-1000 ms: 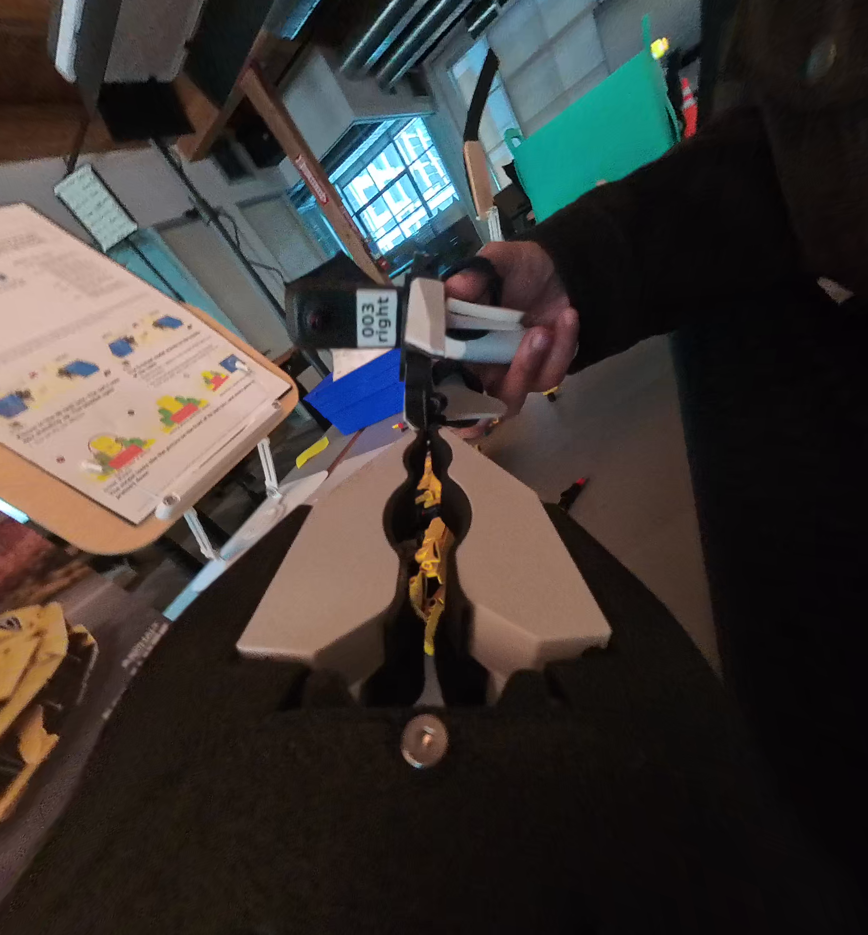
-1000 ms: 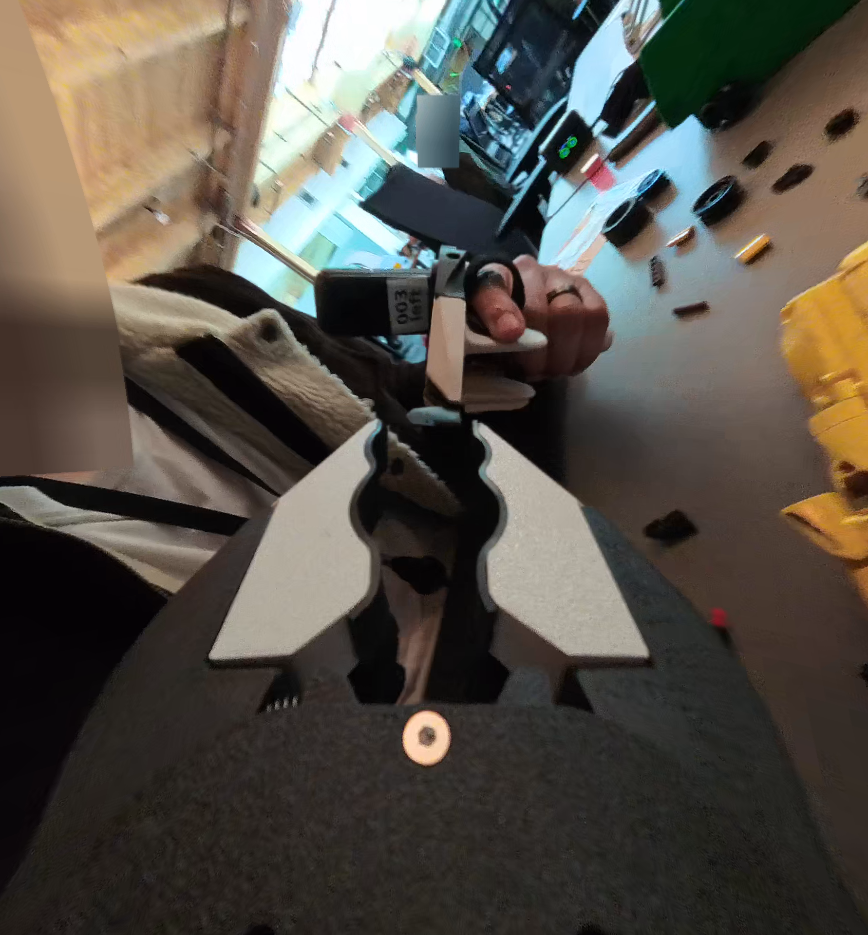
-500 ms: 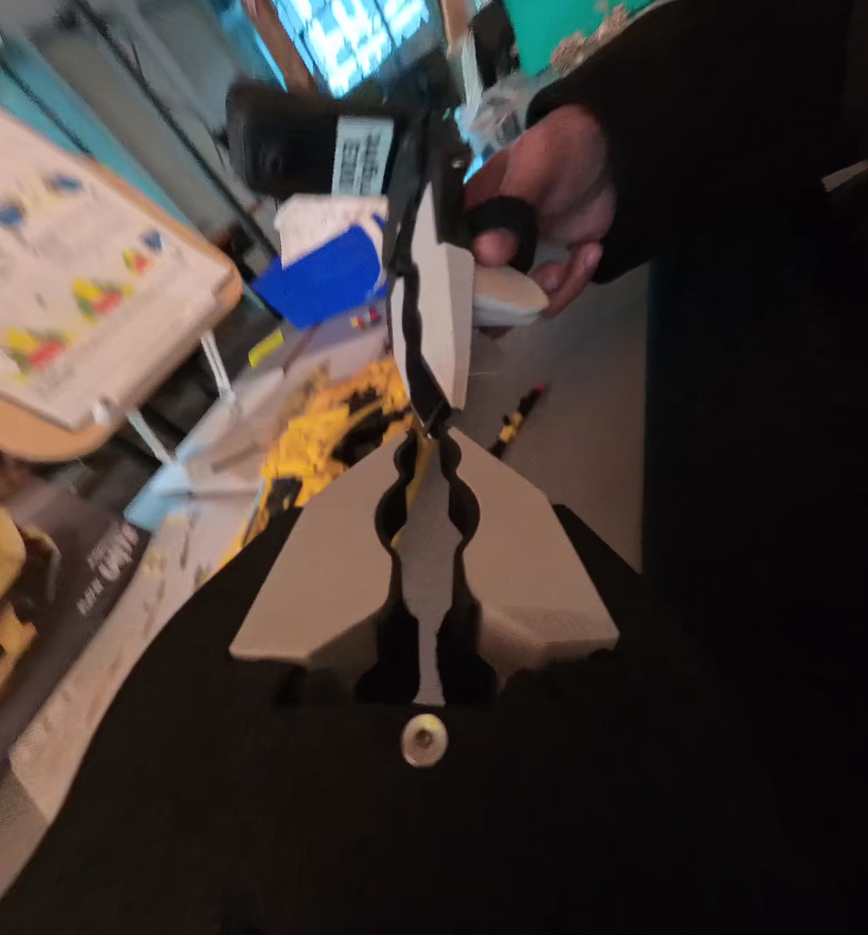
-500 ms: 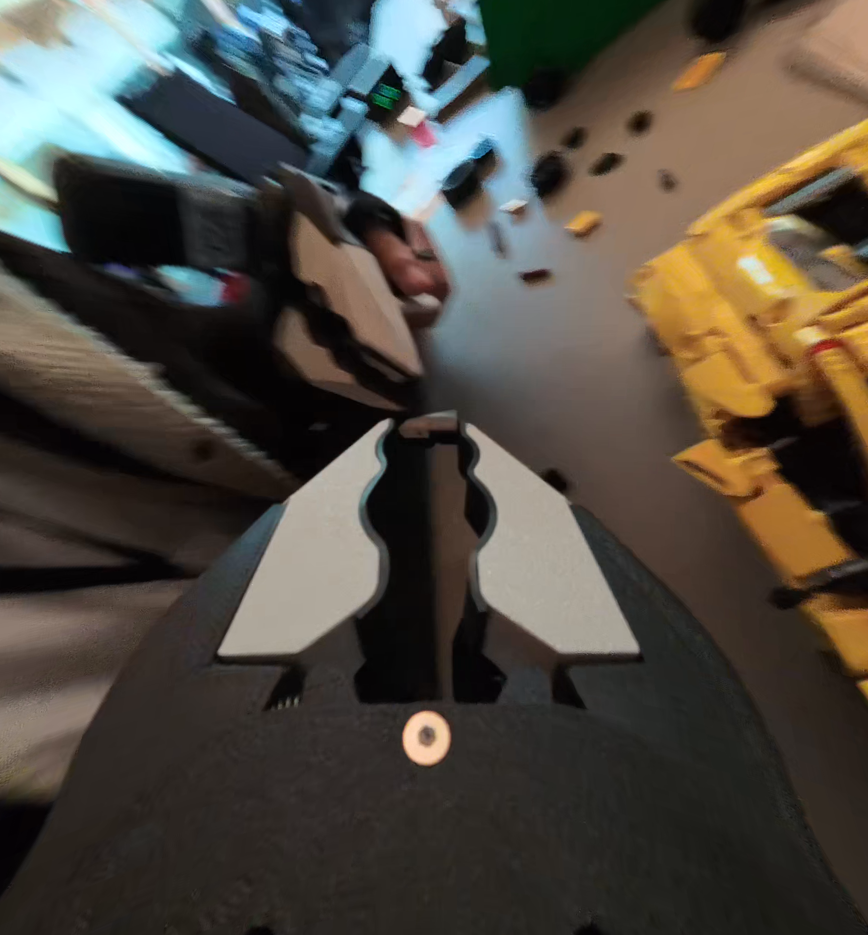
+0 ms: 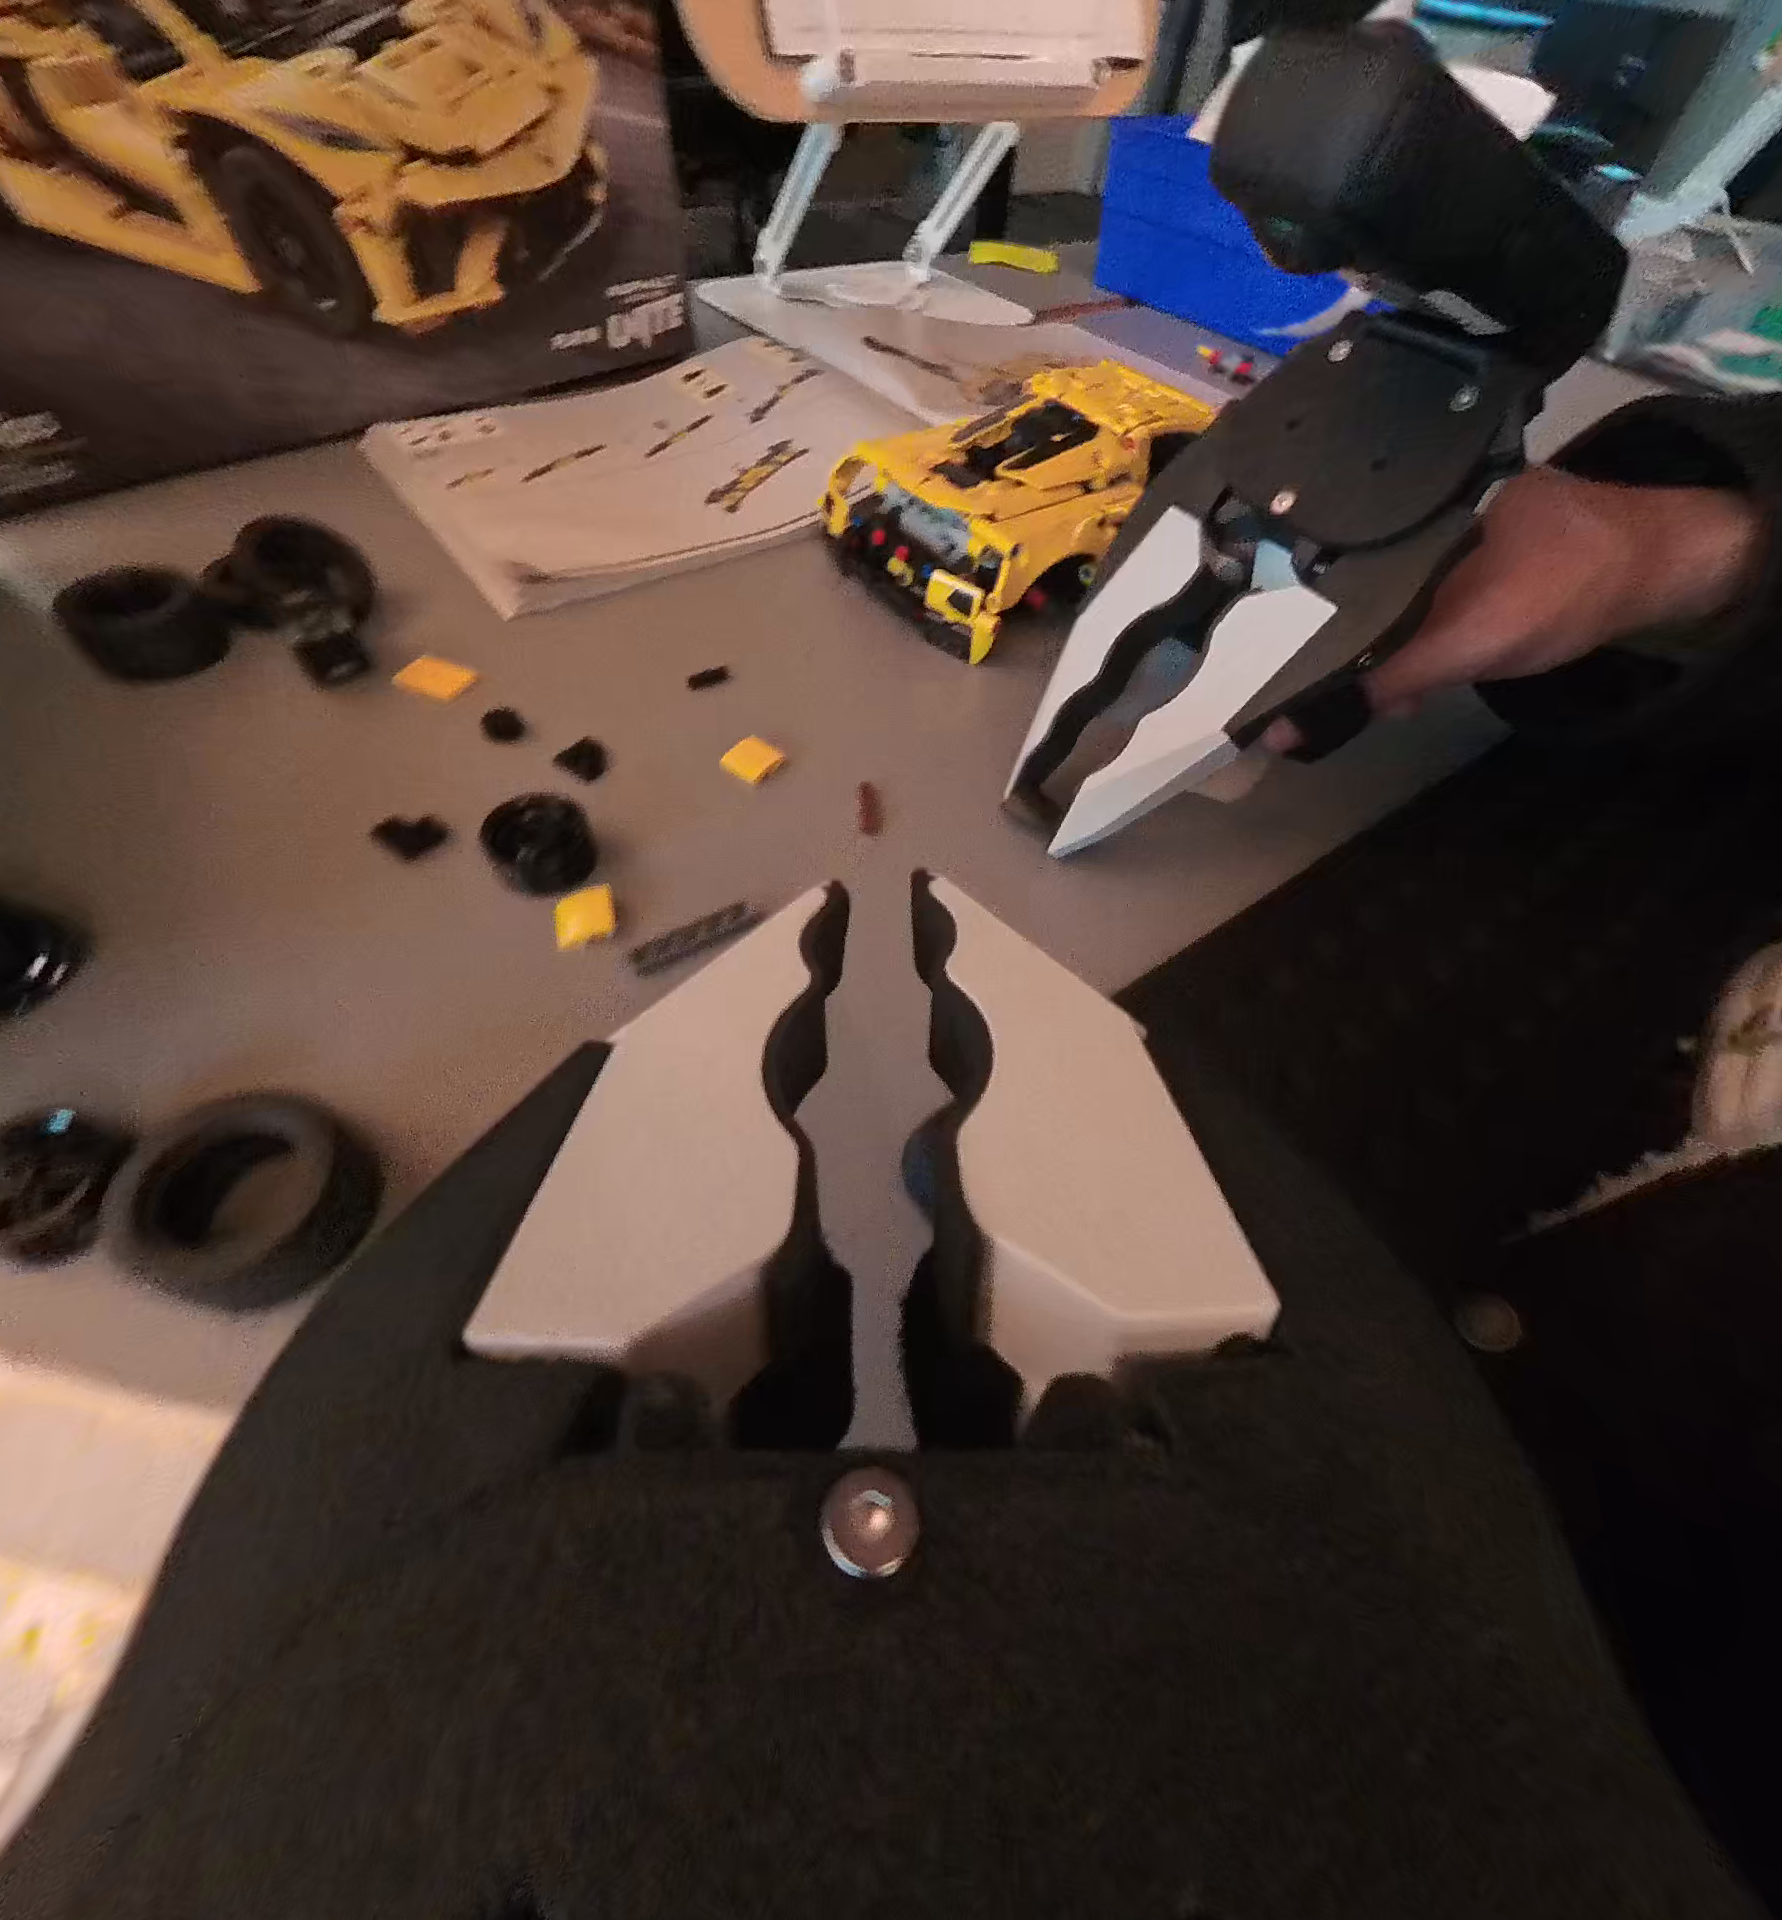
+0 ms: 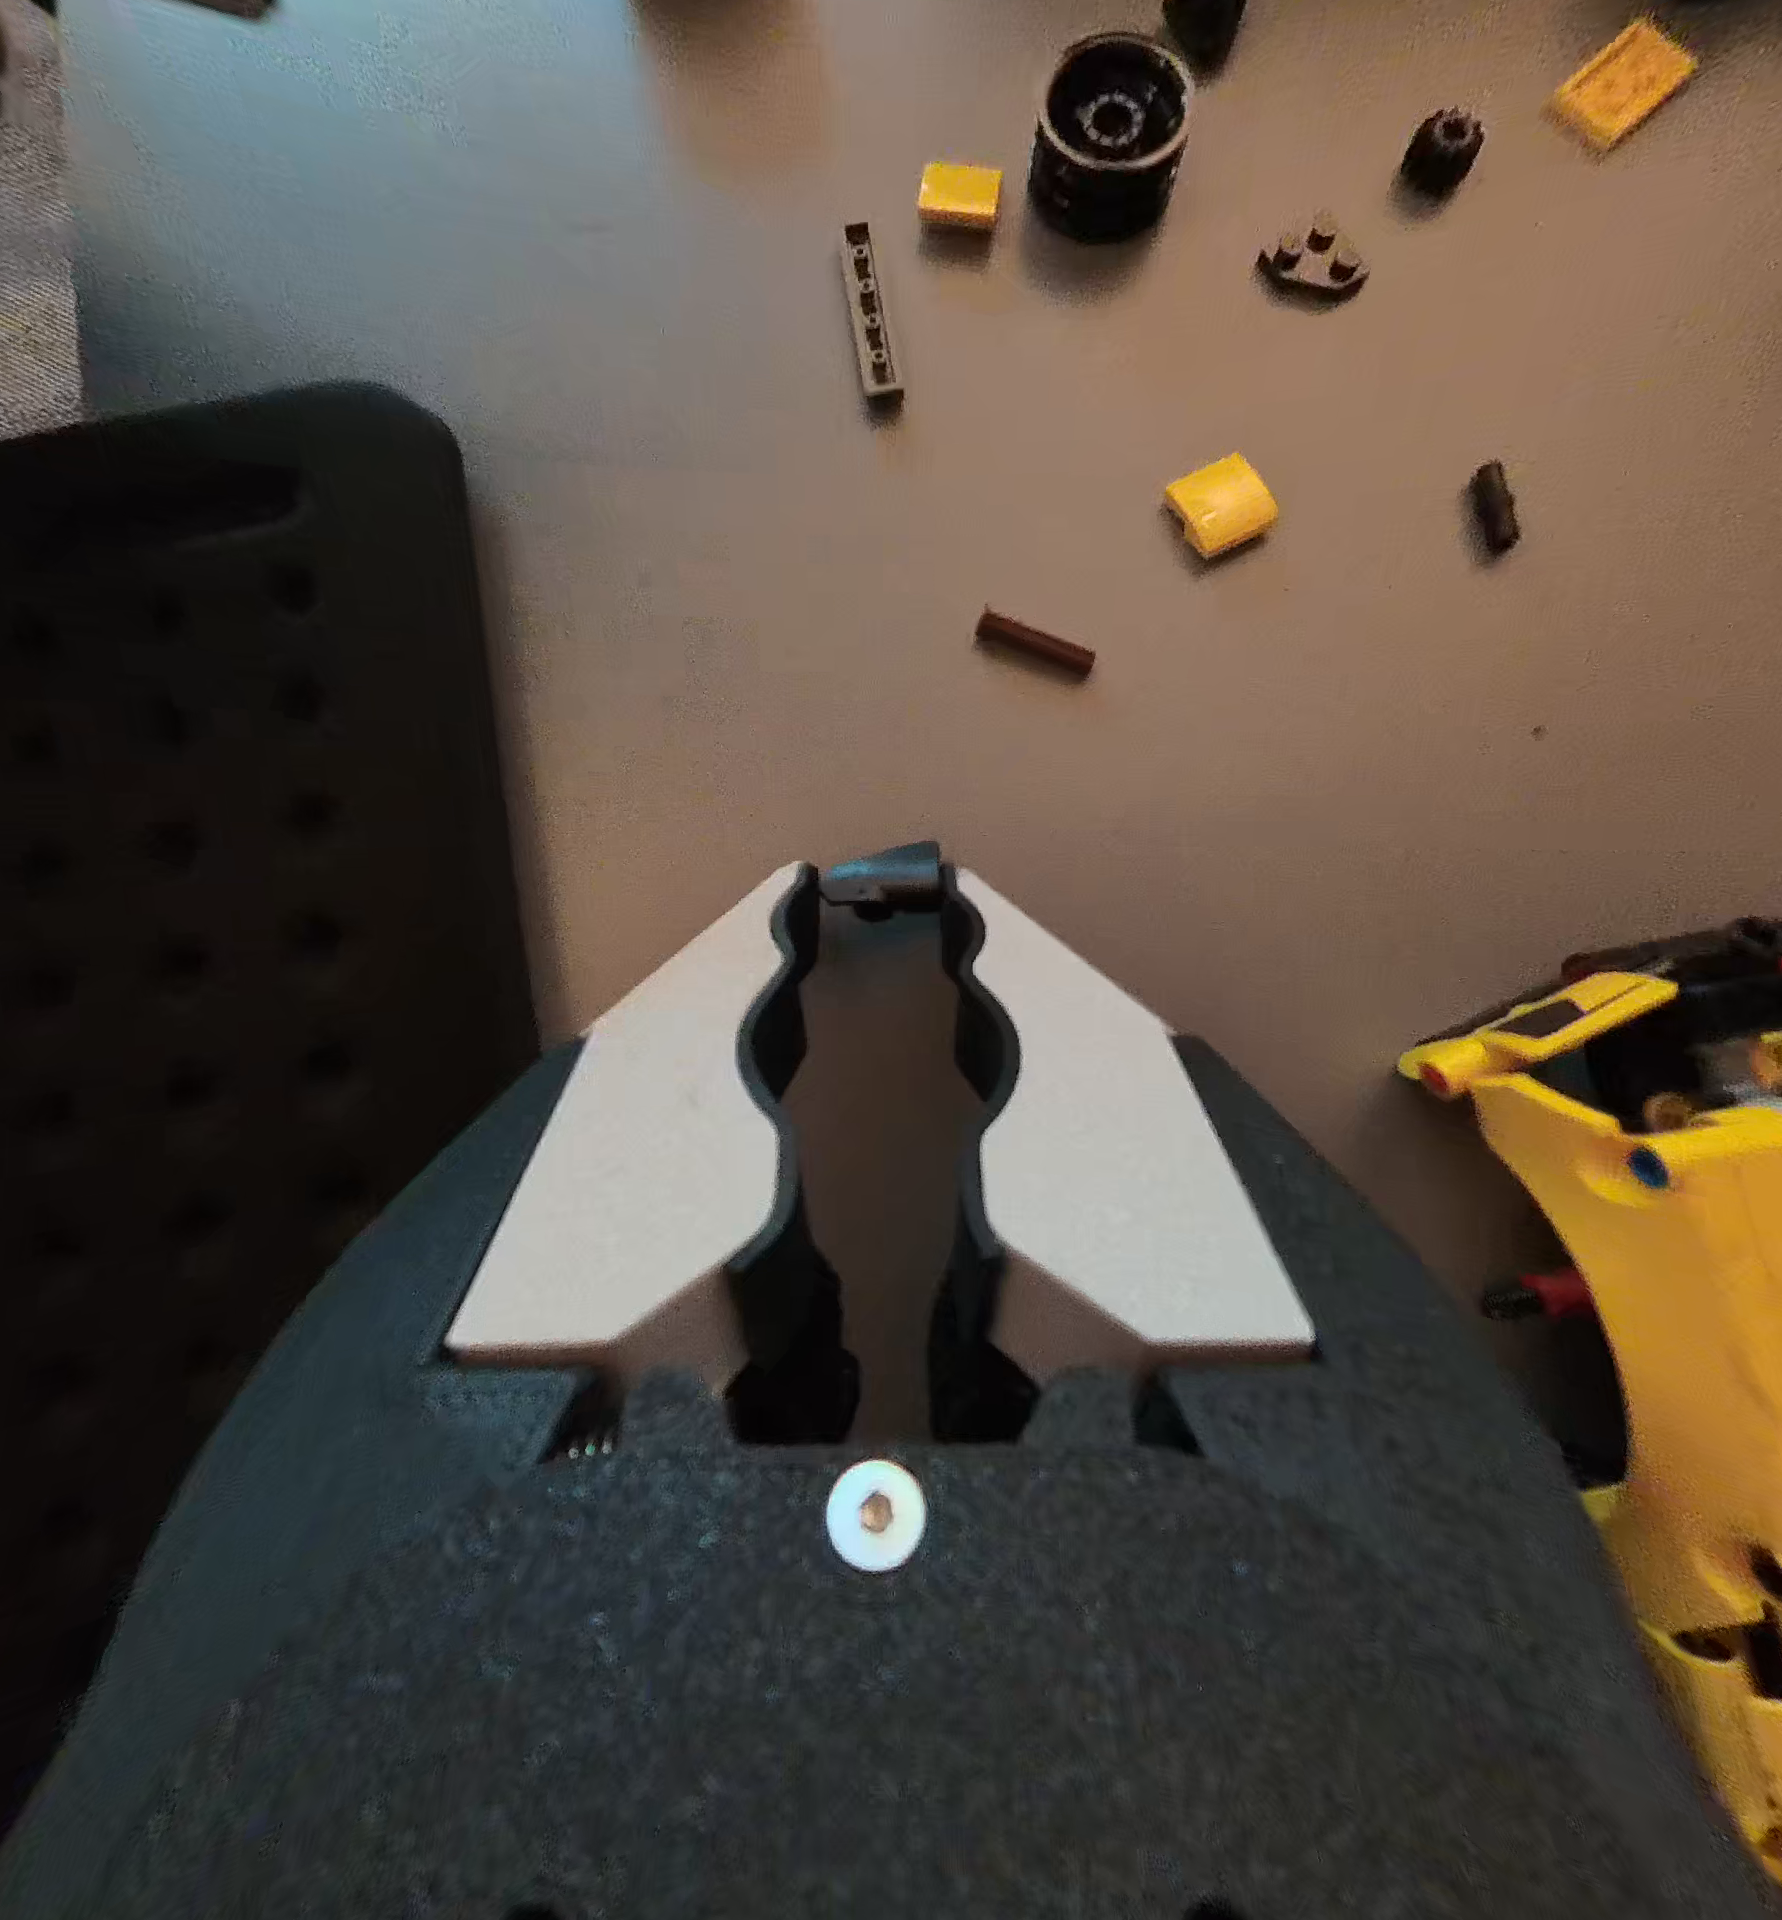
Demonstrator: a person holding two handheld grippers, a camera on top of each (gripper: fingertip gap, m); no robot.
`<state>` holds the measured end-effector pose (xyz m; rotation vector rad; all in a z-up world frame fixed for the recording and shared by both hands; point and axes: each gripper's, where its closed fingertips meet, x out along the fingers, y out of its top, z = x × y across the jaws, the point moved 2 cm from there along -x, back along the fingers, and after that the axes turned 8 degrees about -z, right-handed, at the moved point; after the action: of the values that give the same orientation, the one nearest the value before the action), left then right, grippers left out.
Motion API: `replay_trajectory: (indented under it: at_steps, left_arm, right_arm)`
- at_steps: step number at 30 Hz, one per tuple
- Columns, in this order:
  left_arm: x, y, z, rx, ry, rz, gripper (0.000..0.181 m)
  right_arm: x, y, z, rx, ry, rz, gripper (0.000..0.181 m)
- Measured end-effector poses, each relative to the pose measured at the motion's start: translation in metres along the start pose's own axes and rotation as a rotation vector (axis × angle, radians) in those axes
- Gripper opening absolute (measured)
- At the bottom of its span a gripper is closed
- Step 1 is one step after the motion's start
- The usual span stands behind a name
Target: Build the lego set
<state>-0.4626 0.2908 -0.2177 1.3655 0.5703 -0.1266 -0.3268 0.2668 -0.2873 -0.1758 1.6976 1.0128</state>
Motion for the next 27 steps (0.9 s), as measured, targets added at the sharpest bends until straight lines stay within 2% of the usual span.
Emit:
replay_trajectory:
  at_steps: [5,9,11,13,15,18,22,23,27]
  left_arm:
    - [-0.039,-0.021,-0.028,-0.134,0.125,0.046,0.017]
    - [-0.089,-0.039,-0.076,-0.344,0.319,0.102,0.025]
    - [-0.12,-0.062,-0.105,-0.483,0.457,0.104,0.029]
    - [-0.145,-0.096,-0.127,-0.598,0.589,0.039,0.039]
    - [-0.16,-0.118,-0.132,-0.689,0.634,0.017,0.05]
    - [-0.166,-0.136,-0.131,-0.811,0.621,0.045,0.056]
    - [-0.149,-0.144,-0.129,-0.956,0.495,0.067,0.067]
    - [-0.147,-0.146,-0.132,-0.979,0.499,0.07,0.072]
    - [-0.146,-0.154,-0.138,-1.051,0.5,0.102,0.072]
  right_arm:
    - [0.002,0.003,-0.001,-0.007,-0.01,0.003,0.024]
    - [0.0,0.001,-0.002,0.0,-0.003,0.004,0.027]
    - [-0.001,0.001,-0.002,-0.001,-0.002,0.009,0.028]
    - [-0.003,0.001,-0.003,-0.009,0.002,0.027,0.028]
    - [-0.005,0.001,0.0,-0.013,-0.016,0.035,0.028]
    - [-0.009,0.0,0.005,-0.019,-0.056,0.059,0.028]
    - [-0.015,0.006,0.004,0.018,-0.014,0.128,0.027]
    - [-0.016,0.007,0.003,0.032,0.004,0.139,0.027]
    - [-0.018,0.005,0.003,0.05,0.016,0.154,0.026]
